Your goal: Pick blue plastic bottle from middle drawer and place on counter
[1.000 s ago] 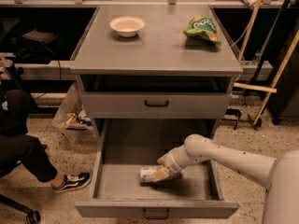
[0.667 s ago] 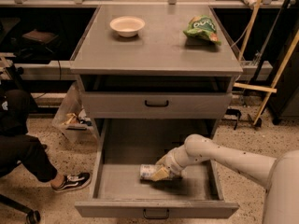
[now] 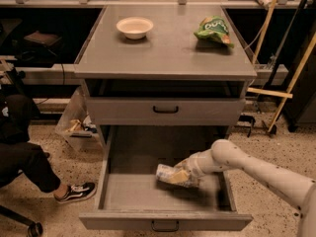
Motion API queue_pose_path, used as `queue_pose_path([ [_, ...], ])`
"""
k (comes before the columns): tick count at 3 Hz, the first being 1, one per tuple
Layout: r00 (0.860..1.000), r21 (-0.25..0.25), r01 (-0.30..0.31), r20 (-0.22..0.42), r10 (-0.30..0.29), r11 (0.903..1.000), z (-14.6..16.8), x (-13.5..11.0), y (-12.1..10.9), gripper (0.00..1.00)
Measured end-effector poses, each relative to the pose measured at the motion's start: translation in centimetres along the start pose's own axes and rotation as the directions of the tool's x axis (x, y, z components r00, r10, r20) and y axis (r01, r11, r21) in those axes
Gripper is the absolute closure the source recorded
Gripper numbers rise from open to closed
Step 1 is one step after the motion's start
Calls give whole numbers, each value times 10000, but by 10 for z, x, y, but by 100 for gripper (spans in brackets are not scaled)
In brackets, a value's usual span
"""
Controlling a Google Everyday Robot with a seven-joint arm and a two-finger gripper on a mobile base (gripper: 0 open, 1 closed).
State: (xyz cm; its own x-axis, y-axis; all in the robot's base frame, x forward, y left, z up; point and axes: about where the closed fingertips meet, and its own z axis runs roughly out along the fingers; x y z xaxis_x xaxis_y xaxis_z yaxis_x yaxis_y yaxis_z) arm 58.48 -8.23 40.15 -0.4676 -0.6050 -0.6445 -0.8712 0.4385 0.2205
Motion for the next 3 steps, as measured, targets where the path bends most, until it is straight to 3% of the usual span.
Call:
queue_pose_path([
  [1,9885,1142,-1137,1126,1008,9869,-87,-12,-53,100],
  [2,9765,2432,-1647,1767,1233,9559,-177,-32,-87,100],
  [3,9857,3876,-1089,1611,490,9154,-286,-79,-87,100],
])
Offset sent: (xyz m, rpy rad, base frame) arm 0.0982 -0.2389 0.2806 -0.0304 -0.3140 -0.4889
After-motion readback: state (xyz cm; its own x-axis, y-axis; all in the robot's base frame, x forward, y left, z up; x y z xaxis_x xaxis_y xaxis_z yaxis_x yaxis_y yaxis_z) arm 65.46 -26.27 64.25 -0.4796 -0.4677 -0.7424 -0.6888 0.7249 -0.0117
